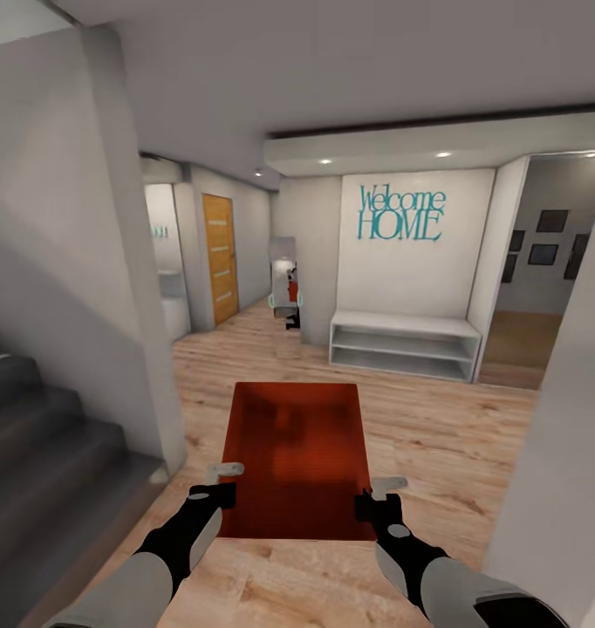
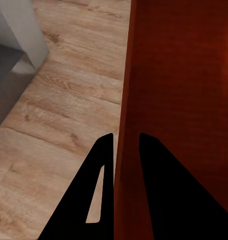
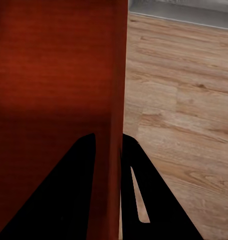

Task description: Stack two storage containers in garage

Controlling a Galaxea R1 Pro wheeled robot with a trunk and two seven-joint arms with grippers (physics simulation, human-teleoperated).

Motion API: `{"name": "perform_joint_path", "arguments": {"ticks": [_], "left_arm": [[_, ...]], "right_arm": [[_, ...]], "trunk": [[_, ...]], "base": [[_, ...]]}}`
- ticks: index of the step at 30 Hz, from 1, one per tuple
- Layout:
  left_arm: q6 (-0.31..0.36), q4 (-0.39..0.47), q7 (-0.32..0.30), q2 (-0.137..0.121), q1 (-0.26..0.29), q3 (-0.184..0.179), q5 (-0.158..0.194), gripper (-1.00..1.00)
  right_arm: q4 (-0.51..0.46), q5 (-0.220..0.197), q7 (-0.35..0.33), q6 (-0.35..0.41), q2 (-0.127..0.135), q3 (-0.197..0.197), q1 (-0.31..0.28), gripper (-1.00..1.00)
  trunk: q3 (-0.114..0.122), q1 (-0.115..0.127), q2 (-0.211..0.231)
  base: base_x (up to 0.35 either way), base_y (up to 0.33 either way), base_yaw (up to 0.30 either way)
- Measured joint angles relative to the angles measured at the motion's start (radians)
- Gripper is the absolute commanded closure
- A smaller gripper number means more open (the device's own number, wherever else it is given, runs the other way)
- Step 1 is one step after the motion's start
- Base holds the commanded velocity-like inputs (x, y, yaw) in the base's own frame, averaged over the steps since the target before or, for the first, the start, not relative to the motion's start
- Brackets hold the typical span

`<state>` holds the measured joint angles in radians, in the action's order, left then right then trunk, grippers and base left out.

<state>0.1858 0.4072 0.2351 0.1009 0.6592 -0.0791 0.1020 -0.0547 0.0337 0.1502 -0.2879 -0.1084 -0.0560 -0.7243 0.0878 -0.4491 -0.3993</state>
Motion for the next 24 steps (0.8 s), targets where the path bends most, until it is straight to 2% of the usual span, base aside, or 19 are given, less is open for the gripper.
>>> {"name": "perform_joint_path", "arguments": {"ticks": [24], "left_arm": [[0.002, 0.002, 0.001, 0.0, 0.0, -0.002, 0.0, 1.0]], "right_arm": [[0.0, 0.0, -0.001, 0.0, 0.0, 0.002, 0.0, 1.0]], "trunk": [[0.0, 0.0, 0.0]], "base": [[0.322, 0.0, 0.0]]}}
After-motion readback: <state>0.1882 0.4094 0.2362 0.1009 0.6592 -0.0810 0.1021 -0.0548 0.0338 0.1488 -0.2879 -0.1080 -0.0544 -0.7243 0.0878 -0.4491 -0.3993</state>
